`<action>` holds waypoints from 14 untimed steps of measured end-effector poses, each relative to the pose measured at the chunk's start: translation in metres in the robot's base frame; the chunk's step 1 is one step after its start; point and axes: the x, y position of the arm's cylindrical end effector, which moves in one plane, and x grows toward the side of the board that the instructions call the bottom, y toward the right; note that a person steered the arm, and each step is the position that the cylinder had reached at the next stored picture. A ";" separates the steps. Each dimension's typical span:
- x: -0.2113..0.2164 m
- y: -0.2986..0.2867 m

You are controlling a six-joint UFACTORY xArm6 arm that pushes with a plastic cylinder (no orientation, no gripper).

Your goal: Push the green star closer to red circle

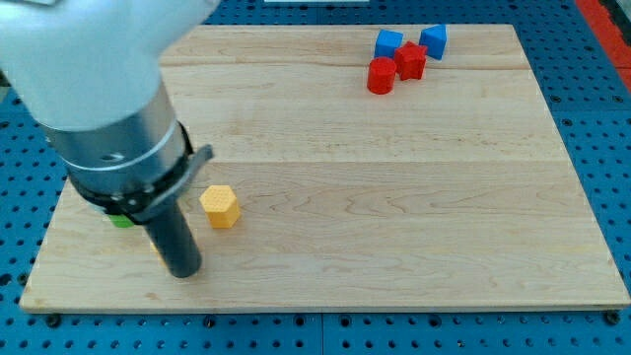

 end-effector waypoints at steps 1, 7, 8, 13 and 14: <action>-0.019 -0.033; -0.067 -0.069; -0.094 -0.077; -0.137 0.000; -0.160 0.040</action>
